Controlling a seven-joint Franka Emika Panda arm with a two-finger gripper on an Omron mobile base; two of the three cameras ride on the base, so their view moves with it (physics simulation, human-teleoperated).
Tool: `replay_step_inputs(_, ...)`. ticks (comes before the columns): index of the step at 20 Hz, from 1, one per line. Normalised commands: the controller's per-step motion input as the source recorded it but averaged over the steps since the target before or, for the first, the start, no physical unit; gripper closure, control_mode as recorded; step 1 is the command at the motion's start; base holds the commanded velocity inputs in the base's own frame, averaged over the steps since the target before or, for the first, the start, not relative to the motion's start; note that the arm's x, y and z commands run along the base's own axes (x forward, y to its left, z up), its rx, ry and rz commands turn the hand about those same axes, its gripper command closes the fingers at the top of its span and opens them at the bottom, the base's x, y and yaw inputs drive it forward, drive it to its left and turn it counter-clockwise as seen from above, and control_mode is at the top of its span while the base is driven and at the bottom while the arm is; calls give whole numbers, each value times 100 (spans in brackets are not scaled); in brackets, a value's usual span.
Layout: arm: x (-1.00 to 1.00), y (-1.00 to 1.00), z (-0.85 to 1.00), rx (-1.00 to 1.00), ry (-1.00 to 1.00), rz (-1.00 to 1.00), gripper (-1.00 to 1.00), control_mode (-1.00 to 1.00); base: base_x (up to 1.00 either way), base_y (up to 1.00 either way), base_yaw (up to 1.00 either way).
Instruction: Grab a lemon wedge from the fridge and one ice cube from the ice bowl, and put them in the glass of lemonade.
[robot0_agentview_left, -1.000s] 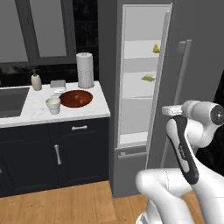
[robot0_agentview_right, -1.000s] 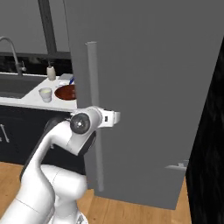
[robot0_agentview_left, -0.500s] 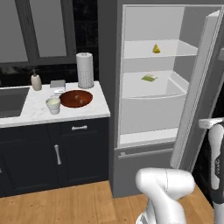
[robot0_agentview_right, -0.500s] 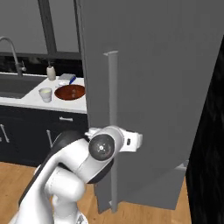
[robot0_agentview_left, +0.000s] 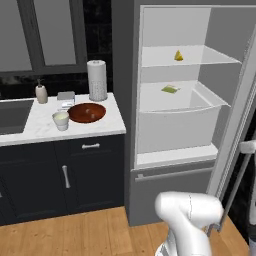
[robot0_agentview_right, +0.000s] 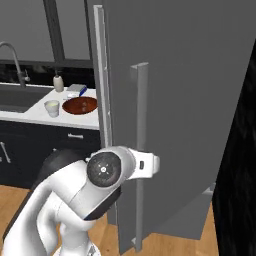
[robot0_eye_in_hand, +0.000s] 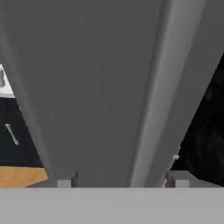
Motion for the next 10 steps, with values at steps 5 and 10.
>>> replay_step_inputs(5,-5,100,30,-29,-3,0,-100,-100,0,0,0)
replay_step_inputs(10,-37,78,49,-30,0,-1,-100,-100,0,0,0)
